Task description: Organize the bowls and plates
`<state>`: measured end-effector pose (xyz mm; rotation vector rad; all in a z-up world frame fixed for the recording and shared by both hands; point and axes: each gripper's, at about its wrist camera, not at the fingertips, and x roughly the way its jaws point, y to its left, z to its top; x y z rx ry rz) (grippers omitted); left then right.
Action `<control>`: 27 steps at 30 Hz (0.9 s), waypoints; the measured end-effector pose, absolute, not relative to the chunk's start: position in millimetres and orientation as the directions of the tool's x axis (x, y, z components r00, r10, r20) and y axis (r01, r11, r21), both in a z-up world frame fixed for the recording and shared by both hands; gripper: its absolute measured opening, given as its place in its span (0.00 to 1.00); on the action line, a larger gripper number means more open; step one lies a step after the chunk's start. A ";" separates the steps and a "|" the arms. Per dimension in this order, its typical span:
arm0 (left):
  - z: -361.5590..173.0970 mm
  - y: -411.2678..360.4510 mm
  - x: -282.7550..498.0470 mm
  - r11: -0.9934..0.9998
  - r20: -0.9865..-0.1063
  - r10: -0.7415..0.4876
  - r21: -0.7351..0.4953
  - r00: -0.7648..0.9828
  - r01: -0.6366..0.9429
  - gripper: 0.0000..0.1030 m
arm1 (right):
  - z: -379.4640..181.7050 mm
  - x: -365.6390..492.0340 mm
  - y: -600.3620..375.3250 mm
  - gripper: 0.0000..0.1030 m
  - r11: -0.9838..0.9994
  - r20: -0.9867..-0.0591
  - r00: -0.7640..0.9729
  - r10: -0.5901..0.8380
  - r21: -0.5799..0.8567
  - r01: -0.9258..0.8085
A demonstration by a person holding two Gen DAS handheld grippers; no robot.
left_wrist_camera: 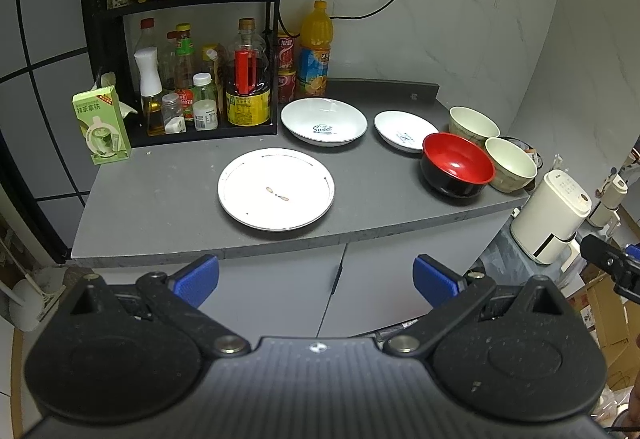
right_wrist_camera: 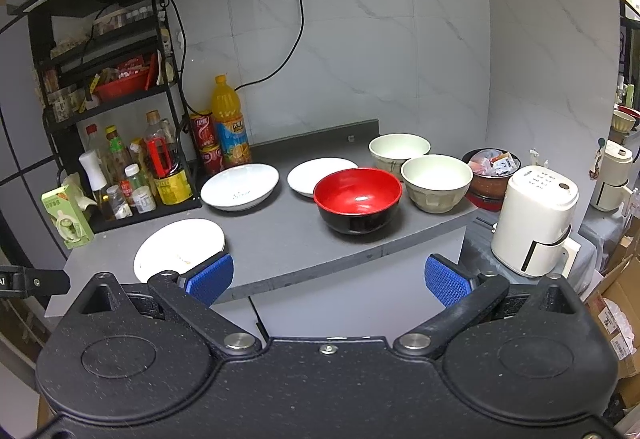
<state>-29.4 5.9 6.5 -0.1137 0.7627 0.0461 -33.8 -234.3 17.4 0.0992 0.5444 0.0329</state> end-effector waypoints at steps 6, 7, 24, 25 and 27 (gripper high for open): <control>7.6 2.9 -30.7 0.994 -0.689 -0.001 -0.082 0.724 -0.077 0.99 | 20.0 -35.3 -240.4 1.00 0.993 -0.510 0.858 0.061 0.114 -0.003; 8.3 2.2 -31.2 0.994 -0.688 0.000 -0.080 0.725 -0.076 0.99 | 20.1 -35.7 -241.0 1.00 0.994 -0.509 0.859 0.060 0.112 -0.003; 11.0 -8.2 -35.1 0.993 -0.689 0.015 -0.074 0.724 -0.090 0.99 | 17.7 -36.1 -251.4 1.00 0.996 -0.506 0.860 0.063 0.084 -0.023; 10.4 -8.5 -34.2 0.993 -0.692 0.018 -0.073 0.721 -0.094 0.99 | 17.8 -34.8 -251.8 1.00 0.996 -0.507 0.860 0.066 0.083 -0.028; 8.9 -9.6 -32.5 0.992 -0.700 0.024 -0.072 0.714 -0.104 0.99 | 17.6 -31.3 -254.6 1.00 0.996 -0.510 0.857 0.073 0.087 -0.033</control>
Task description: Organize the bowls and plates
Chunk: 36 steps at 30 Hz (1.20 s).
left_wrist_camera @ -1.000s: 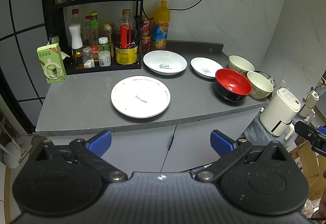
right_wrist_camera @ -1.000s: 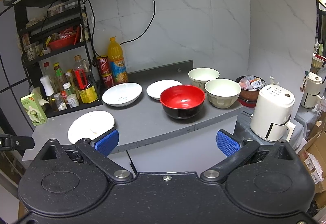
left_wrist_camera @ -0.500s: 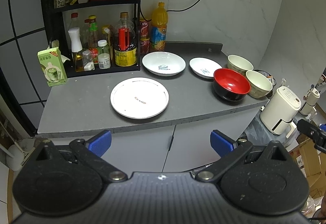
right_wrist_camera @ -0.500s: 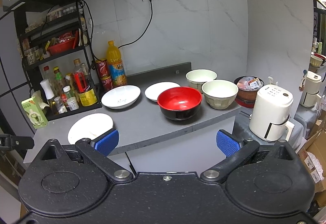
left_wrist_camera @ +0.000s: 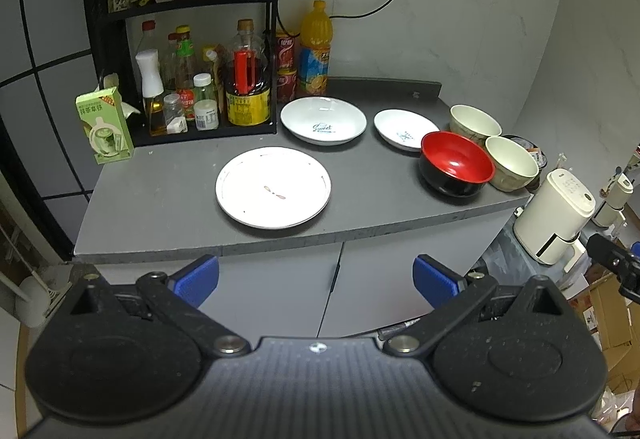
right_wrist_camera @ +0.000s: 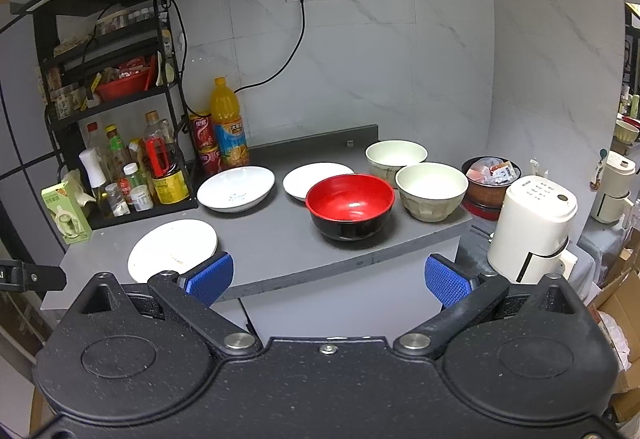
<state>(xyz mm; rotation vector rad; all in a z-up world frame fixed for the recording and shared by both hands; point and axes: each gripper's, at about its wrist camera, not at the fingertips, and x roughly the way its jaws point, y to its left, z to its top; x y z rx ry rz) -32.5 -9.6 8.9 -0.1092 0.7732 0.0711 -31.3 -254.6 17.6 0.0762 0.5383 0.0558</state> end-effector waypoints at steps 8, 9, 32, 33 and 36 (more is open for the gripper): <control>2.7 -16.1 -17.1 0.994 -0.722 0.024 -0.059 0.692 -0.096 0.99 | 13.9 -15.4 -265.0 1.00 0.994 -0.518 0.853 0.066 0.113 -0.008; 1.8 -16.5 -13.3 0.994 -0.723 0.020 -0.061 0.691 -0.093 0.99 | 12.7 -12.8 -266.5 1.00 0.992 -0.519 0.852 0.071 0.127 -0.005; -28.2 -15.5 133.0 0.993 -0.762 -0.052 -0.108 0.646 -0.047 0.99 | -16.7 91.5 -268.0 1.00 0.980 -0.581 0.814 0.008 0.166 0.108; -29.6 -15.8 141.0 0.993 -0.762 -0.059 -0.109 0.644 -0.038 0.99 | -18.5 96.7 -267.7 1.00 0.979 -0.583 0.813 0.003 0.169 0.117; -32.0 -19.4 163.6 0.993 -0.763 -0.084 -0.116 0.641 -0.008 0.99 | -21.8 110.6 -266.9 1.00 0.970 -0.590 0.807 0.001 0.196 0.142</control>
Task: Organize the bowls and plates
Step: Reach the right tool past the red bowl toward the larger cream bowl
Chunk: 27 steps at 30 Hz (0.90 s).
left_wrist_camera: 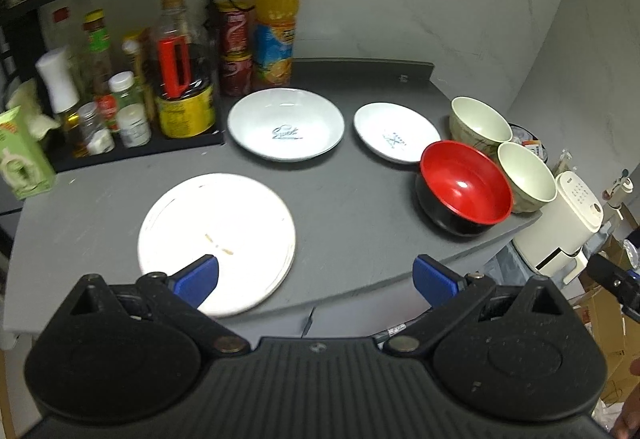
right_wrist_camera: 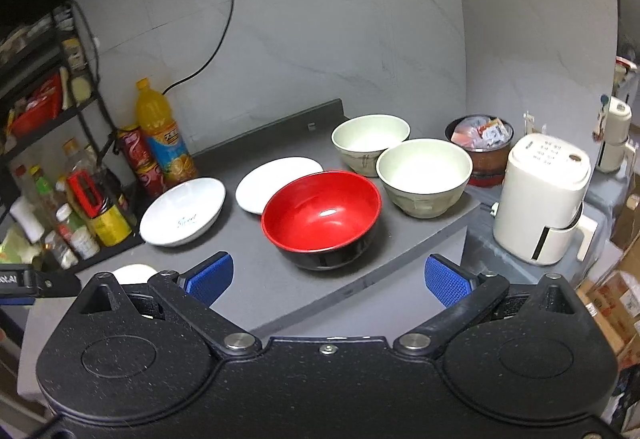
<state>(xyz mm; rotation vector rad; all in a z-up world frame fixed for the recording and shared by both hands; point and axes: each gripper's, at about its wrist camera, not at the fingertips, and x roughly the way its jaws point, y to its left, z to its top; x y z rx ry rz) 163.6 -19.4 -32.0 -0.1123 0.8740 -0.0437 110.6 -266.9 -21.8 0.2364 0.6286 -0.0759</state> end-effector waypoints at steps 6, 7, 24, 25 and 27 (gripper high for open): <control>-37.4 -31.5 205.5 0.991 -0.765 -0.129 -0.114 0.631 0.064 0.99 | -25.6 142.5 -256.4 1.00 0.972 -0.629 0.775 -0.060 0.139 0.188; -38.6 -33.3 212.6 0.991 -0.766 -0.135 -0.115 0.629 0.072 0.99 | -26.4 146.8 -254.8 1.00 0.973 -0.633 0.771 -0.075 0.125 0.196; -47.4 -59.8 304.8 0.971 -0.778 -0.234 -0.162 0.583 0.173 0.97 | -36.3 199.8 -277.0 1.00 0.924 -0.648 0.746 -0.154 0.173 0.341; -46.4 -62.7 307.5 0.971 -0.776 -0.233 -0.156 0.587 0.180 0.97 | -36.2 202.2 -280.1 1.00 0.922 -0.647 0.746 -0.156 0.176 0.345; -46.8 -71.2 313.7 0.970 -0.776 -0.234 -0.145 0.586 0.195 0.97 | -35.6 207.1 -284.2 1.00 0.920 -0.645 0.747 -0.162 0.175 0.351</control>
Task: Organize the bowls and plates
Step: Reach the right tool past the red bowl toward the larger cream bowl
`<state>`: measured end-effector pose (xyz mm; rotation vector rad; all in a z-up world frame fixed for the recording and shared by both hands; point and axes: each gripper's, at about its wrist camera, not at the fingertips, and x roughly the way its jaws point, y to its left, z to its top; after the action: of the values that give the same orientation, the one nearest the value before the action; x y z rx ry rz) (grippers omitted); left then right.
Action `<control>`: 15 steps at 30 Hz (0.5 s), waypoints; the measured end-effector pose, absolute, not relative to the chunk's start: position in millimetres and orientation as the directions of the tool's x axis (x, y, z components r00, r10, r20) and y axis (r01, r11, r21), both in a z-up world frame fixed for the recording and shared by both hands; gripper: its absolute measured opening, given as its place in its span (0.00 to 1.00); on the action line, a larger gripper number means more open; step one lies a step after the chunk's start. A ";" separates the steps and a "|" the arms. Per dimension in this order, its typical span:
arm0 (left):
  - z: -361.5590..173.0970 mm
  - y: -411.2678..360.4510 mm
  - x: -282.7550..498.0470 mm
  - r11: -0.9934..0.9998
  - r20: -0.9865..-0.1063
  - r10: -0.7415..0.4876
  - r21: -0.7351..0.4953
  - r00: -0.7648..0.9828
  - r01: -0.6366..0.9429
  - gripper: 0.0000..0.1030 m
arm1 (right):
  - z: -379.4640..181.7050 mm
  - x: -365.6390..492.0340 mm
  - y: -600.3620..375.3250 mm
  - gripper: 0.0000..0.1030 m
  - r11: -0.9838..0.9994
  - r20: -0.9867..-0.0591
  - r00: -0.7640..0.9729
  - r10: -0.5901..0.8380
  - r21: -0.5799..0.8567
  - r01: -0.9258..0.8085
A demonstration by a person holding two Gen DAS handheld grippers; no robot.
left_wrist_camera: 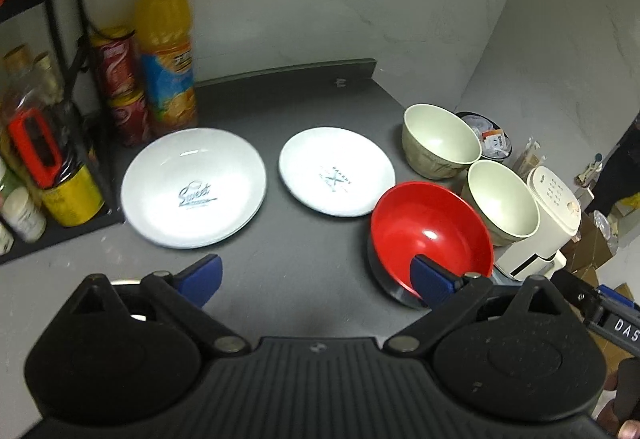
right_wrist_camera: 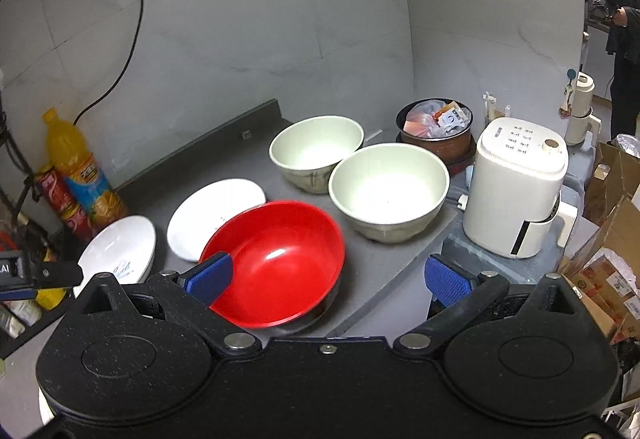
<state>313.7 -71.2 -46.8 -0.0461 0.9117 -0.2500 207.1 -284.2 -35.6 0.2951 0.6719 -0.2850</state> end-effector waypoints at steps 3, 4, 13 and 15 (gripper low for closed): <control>-48.4 -83.6 322.5 0.966 -0.780 -0.248 -0.153 0.574 0.209 0.97 | -35.0 214.1 -292.1 1.00 0.919 -0.634 0.755 -0.166 0.179 0.352; -48.3 -88.8 324.8 0.964 -0.779 -0.255 -0.157 0.574 0.215 0.97 | -35.1 217.1 -295.3 1.00 0.918 -0.632 0.757 -0.166 0.181 0.353; -49.7 -138.8 353.8 0.959 -0.762 -0.272 -0.161 0.588 0.234 0.96 | -41.7 252.2 -336.8 0.89 0.925 -0.633 0.763 -0.133 0.197 0.325; -50.3 -149.9 361.6 0.959 -0.763 -0.273 -0.171 0.585 0.225 0.96 | -42.0 259.2 -349.4 0.87 0.924 -0.629 0.768 -0.120 0.213 0.319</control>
<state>361.6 -149.9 -50.3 -0.0575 0.9000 -0.2909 259.2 -349.4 -42.0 0.3190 0.6541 -0.2428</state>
